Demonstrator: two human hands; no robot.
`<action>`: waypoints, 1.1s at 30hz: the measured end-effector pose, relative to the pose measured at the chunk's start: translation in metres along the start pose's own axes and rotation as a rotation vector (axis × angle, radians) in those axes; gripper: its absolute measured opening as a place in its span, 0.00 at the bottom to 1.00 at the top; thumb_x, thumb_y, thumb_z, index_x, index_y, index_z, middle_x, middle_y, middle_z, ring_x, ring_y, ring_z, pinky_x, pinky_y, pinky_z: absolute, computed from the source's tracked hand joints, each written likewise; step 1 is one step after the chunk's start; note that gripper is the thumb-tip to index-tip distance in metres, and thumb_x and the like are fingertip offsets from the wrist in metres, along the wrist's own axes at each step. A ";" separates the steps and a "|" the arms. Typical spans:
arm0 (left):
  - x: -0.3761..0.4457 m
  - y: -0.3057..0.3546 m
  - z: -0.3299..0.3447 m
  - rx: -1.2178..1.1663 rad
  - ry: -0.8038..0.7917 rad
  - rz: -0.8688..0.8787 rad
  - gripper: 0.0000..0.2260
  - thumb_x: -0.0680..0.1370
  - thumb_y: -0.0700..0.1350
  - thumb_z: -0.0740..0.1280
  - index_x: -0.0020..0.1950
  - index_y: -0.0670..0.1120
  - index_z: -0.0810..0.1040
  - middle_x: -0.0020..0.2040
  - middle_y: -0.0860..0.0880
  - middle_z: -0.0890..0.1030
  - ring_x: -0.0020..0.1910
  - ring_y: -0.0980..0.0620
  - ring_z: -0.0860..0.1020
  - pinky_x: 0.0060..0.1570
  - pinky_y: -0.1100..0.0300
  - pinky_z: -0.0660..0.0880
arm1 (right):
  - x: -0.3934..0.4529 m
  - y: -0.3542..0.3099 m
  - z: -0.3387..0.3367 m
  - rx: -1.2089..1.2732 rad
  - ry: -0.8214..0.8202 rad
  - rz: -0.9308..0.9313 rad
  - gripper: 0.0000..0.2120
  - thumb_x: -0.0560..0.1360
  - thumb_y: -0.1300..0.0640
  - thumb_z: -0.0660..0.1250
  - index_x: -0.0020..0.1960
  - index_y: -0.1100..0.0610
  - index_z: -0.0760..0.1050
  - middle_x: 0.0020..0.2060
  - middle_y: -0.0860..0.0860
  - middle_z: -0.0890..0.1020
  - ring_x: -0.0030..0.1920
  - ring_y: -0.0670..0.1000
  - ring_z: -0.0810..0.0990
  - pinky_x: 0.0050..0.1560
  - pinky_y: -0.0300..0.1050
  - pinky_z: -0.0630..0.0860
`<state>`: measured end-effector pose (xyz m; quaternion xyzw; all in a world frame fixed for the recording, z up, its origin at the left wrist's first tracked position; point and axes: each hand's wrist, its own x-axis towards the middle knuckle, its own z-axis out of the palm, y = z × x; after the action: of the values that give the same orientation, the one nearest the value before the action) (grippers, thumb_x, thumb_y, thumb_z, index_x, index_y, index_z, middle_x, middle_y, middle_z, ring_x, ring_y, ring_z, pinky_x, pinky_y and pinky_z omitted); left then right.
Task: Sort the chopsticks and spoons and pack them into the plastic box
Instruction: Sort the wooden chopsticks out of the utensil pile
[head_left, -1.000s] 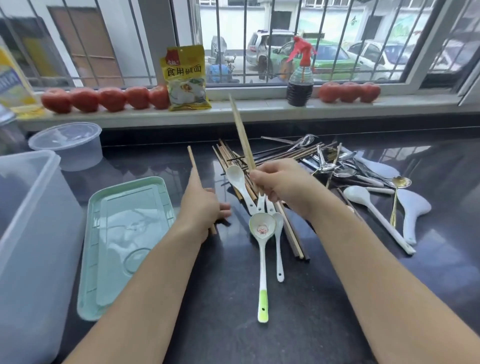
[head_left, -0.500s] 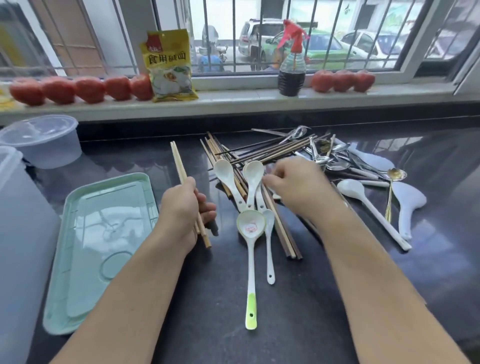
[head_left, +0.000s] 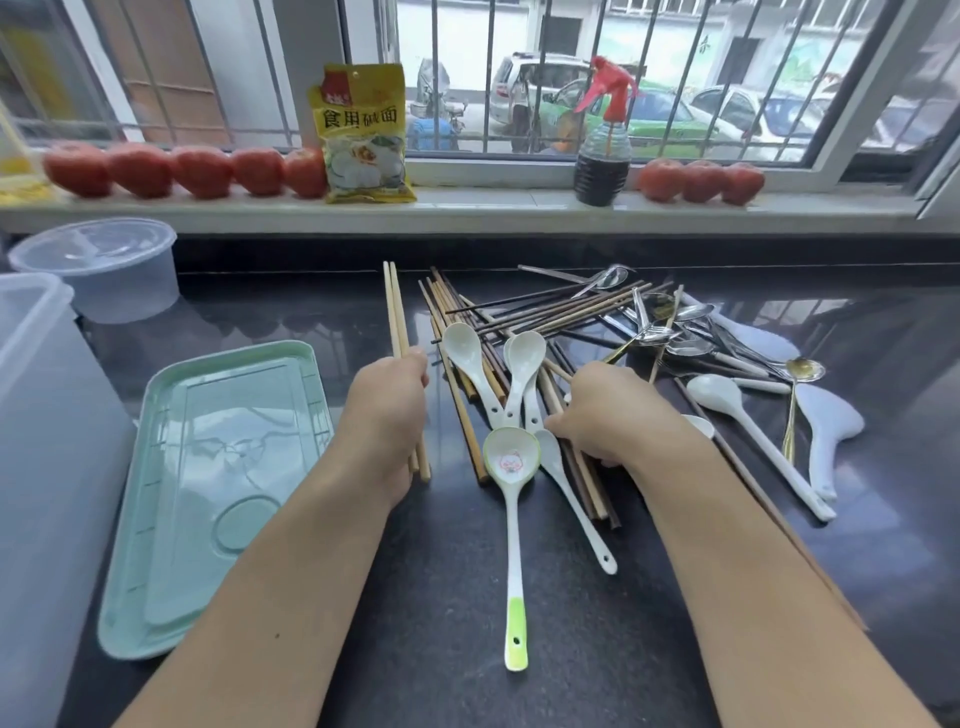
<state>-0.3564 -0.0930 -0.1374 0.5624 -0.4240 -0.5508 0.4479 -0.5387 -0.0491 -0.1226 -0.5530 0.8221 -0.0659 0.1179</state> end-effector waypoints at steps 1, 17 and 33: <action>0.000 -0.001 0.001 -0.009 0.002 0.003 0.11 0.82 0.52 0.61 0.44 0.47 0.73 0.36 0.49 0.67 0.37 0.50 0.65 0.42 0.51 0.65 | 0.000 -0.001 0.000 0.000 0.011 -0.004 0.14 0.76 0.54 0.69 0.36 0.58 0.70 0.33 0.53 0.76 0.33 0.52 0.75 0.29 0.41 0.65; -0.012 0.005 0.004 -0.200 -0.027 0.024 0.13 0.87 0.47 0.57 0.46 0.42 0.72 0.38 0.44 0.83 0.31 0.51 0.80 0.33 0.58 0.79 | 0.010 0.005 0.003 0.051 0.009 0.035 0.15 0.75 0.53 0.68 0.35 0.58 0.70 0.32 0.52 0.76 0.32 0.52 0.74 0.30 0.42 0.67; -0.014 0.006 0.003 -0.272 -0.105 -0.024 0.13 0.87 0.47 0.58 0.47 0.42 0.72 0.41 0.39 0.85 0.29 0.48 0.83 0.27 0.58 0.79 | -0.001 -0.002 -0.015 0.124 -0.057 0.042 0.12 0.73 0.55 0.66 0.34 0.57 0.67 0.32 0.51 0.75 0.30 0.52 0.71 0.32 0.41 0.67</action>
<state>-0.3598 -0.0806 -0.1282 0.4721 -0.3614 -0.6371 0.4905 -0.5404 -0.0497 -0.1079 -0.5291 0.8241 -0.0986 0.1765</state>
